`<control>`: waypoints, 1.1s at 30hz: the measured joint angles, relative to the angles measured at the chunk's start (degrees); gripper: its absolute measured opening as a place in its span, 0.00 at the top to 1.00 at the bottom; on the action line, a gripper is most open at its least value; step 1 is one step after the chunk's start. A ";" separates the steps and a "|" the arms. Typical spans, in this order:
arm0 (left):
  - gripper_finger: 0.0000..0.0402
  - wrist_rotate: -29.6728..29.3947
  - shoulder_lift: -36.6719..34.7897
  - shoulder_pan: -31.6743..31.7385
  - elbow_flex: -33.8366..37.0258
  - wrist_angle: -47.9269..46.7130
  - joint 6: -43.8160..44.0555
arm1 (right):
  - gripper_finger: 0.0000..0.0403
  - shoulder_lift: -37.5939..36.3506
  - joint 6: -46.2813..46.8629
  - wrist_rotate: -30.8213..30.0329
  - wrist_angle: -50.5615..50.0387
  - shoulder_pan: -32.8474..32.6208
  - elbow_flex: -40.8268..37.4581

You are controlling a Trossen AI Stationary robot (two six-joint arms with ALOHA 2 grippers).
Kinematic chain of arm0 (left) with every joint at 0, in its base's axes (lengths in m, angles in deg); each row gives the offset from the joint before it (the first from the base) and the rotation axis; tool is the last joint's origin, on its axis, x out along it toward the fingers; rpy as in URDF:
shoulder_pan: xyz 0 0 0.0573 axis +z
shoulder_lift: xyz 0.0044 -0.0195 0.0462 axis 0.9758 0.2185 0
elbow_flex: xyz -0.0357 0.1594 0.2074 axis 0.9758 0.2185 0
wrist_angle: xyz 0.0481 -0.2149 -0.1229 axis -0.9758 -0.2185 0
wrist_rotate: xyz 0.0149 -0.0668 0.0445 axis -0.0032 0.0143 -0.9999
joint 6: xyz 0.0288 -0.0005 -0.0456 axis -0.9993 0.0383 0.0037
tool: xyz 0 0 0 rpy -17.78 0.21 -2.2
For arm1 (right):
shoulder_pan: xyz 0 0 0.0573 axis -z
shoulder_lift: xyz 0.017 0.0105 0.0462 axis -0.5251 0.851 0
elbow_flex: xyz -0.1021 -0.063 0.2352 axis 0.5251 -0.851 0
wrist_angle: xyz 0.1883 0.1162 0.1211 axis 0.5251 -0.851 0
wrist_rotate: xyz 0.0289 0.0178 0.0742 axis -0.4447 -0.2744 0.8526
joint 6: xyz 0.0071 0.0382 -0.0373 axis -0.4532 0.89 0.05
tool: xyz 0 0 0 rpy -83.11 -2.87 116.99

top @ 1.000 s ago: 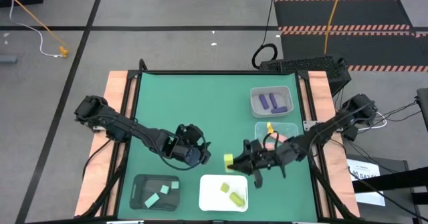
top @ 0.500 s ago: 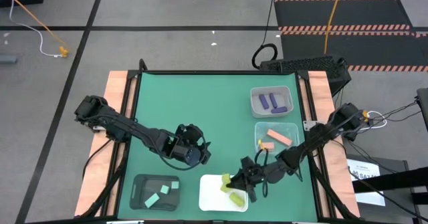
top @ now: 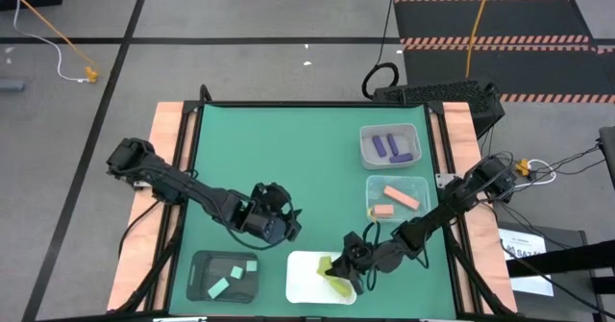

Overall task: Sort & place blocks by color
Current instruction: Put the green block into the white bin, then return to Home Position

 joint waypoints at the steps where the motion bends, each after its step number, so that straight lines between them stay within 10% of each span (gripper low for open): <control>1: 0.42 -0.02 0.00 -0.24 0.00 -0.02 0.24 | 0.88 -0.02 -0.03 0.12 0.08 0.00 0.00; 17: 0.42 -0.04 0.00 -1.40 0.00 -0.02 0.47 | 0.42 -2.15 -2.78 2.02 3.94 0.45 0.00; 33: 0.42 -0.18 -1.46 1.52 0.00 3.57 -13.84 | 0.38 -25.07 -17.28 6.12 -27.66 6.23 0.00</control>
